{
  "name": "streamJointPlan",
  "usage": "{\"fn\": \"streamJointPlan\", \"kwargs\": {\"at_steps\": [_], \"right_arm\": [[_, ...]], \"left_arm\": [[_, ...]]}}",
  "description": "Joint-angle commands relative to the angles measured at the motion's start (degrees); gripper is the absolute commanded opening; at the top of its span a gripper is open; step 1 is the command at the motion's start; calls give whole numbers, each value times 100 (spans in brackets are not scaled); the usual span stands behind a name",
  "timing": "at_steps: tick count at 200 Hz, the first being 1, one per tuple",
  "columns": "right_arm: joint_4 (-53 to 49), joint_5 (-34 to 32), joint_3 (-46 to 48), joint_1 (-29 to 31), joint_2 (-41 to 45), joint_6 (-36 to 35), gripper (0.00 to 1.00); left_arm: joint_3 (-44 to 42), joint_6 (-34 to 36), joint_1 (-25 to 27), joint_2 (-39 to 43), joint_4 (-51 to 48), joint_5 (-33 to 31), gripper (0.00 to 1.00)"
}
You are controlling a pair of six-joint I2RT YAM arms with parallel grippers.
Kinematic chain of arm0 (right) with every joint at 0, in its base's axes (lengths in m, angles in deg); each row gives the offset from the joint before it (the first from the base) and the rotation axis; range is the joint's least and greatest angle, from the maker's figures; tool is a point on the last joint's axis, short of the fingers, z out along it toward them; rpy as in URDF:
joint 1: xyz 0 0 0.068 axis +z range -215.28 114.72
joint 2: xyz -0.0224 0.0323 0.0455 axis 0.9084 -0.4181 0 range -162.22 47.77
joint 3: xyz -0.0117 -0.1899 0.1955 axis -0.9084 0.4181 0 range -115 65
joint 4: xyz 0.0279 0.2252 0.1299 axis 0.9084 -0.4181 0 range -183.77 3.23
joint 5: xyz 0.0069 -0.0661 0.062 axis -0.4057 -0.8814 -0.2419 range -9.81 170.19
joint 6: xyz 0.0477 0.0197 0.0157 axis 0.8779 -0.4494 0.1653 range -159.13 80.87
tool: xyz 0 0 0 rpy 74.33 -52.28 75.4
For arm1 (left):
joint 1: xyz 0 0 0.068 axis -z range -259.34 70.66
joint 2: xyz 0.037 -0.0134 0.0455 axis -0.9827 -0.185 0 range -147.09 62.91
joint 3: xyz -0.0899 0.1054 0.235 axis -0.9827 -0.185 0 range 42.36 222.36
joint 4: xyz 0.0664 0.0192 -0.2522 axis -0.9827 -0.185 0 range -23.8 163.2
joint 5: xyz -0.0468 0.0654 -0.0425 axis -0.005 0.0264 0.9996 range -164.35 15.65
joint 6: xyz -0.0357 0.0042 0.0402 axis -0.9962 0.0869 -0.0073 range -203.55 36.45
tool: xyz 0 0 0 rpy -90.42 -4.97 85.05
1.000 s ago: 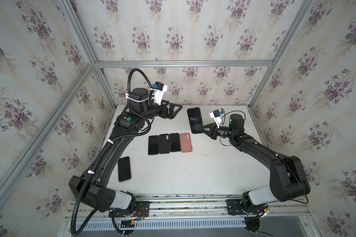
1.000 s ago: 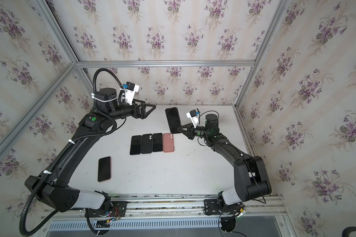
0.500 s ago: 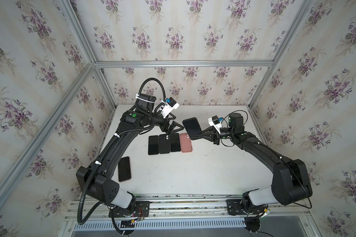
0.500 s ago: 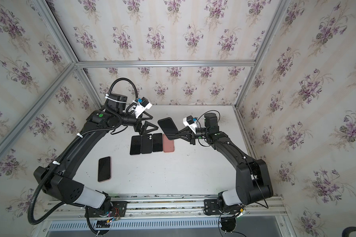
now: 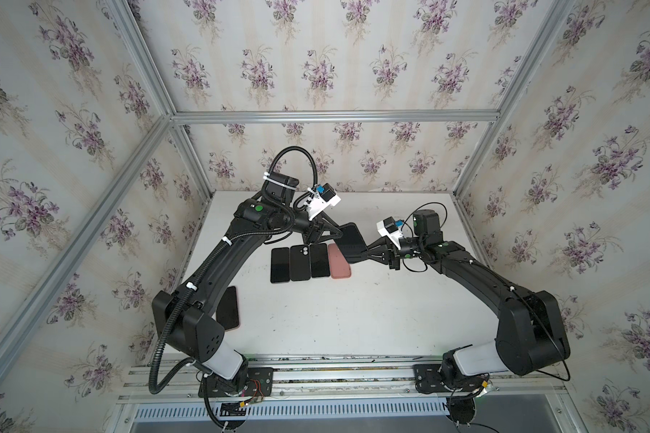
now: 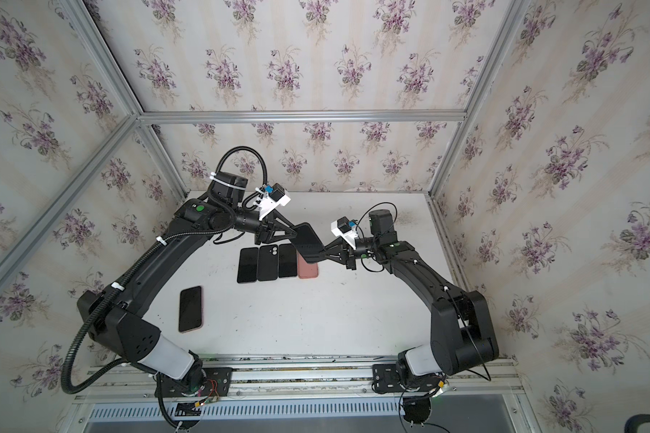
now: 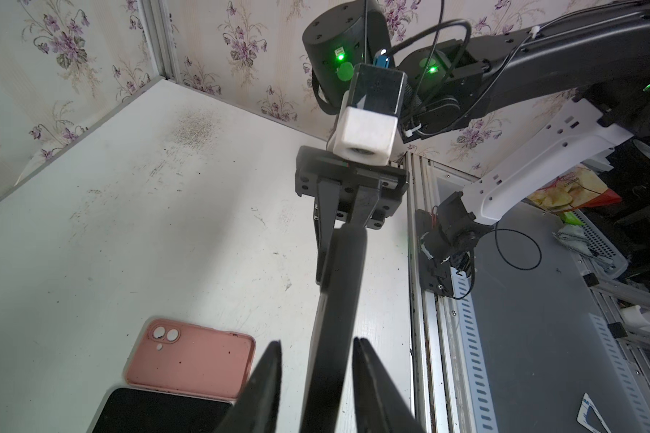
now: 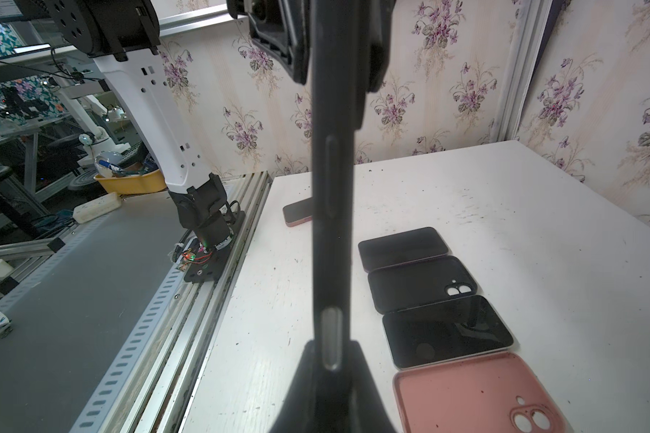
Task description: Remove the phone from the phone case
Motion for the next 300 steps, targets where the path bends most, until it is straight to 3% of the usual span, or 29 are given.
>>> {"fn": "streamJointPlan", "kwargs": {"at_steps": [1,44,56,72,84,106,125,153,169,199,300], "right_arm": [[42,155,-61,0,33,-73,0],[220,10,-62,0,25,189,1],[732,-155,36,0,38,703,16],[2043,-639,336,-34,92,2078,47],[3203,-1066,587,-103,124,3325,56],[4265,-2569,734,-132,205,5487,60],[4582,-3343,630,-50,140,7357,56],[5766,-4101,762,638,324,7603,66],[5708,-4268,622,797,275,7840,65],[6171,-4310,671,819,105,8479,62],[6791,-4112,553,818,-339,9298,57]], "left_arm": [[51,112,-4,-34,-12,281,20],[-32,73,-22,-4,-50,324,2],[-7,-24,-90,8,-47,355,0],[228,-502,-288,-64,-50,501,0],[503,-1073,-495,-159,-25,651,0],[870,-2846,-821,-300,581,501,0],[454,-5106,-1036,-119,2163,75,0],[-1166,-9124,-1320,107,5647,-157,0],[-1661,-10381,-1290,68,6987,-252,0],[-1753,-10548,-1278,43,7028,-218,0],[-2036,-10753,-1226,161,7495,-181,0]]}}
